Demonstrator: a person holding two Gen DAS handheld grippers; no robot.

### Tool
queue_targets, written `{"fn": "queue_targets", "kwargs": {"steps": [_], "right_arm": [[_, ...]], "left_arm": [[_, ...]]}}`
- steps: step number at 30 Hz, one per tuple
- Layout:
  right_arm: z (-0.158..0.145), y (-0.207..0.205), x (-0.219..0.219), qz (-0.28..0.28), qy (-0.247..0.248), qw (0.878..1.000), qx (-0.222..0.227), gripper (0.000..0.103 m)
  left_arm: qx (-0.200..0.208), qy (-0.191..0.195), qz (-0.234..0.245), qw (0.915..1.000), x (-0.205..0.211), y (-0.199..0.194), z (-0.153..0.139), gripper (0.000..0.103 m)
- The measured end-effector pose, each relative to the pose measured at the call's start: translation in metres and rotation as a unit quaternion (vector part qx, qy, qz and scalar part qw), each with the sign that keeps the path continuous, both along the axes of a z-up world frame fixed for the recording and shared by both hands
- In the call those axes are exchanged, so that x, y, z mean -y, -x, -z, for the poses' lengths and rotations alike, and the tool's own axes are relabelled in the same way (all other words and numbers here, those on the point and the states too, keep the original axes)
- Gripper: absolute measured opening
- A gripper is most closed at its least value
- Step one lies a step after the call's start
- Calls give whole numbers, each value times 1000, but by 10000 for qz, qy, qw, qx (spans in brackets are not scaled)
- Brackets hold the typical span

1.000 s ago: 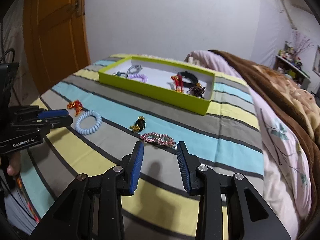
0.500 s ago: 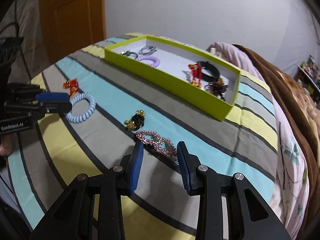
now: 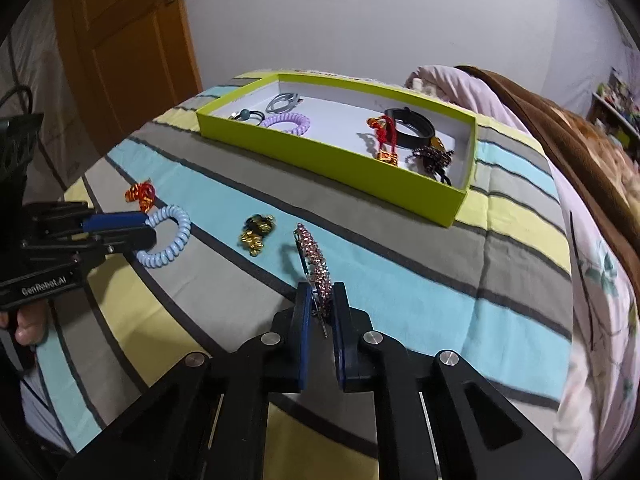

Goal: Organize jewelry
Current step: 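Carry the blue coil with the left tool while the right tool carries the pink clip to the box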

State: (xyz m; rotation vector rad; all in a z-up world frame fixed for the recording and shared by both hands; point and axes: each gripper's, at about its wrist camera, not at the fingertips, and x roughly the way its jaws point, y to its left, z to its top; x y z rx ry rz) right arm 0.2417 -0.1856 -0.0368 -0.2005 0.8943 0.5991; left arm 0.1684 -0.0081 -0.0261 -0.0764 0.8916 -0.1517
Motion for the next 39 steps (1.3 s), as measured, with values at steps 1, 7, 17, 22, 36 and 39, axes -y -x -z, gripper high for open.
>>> {"fn": "queue_targets", "kwargs": {"steps": [1,7,17,22,36,39], "right_arm": [[0,2,1,41,-44,10000,-12,10],[-7,15,8,365,-323,9988,-20,10],[-21,43,13,710,-608,9956,91,10],[-35,56,17,898,-795,9926,195,10],[-58,64,16,1069,-972,9886,421,10],[-62,60,14,1075,-970,9884,465,10]], "left_arm": [[0,-23,10,10000,1,0,0,18],[21,-40,114,9999,5,1,0,9],[354,73,293,9989,10,22,-13,8],[618,171,308,9975,10,34,-33,8],[1048,254,181,9940,5,43,-67,9],[1118,225,145,9934,3,38,-72,8]]}}
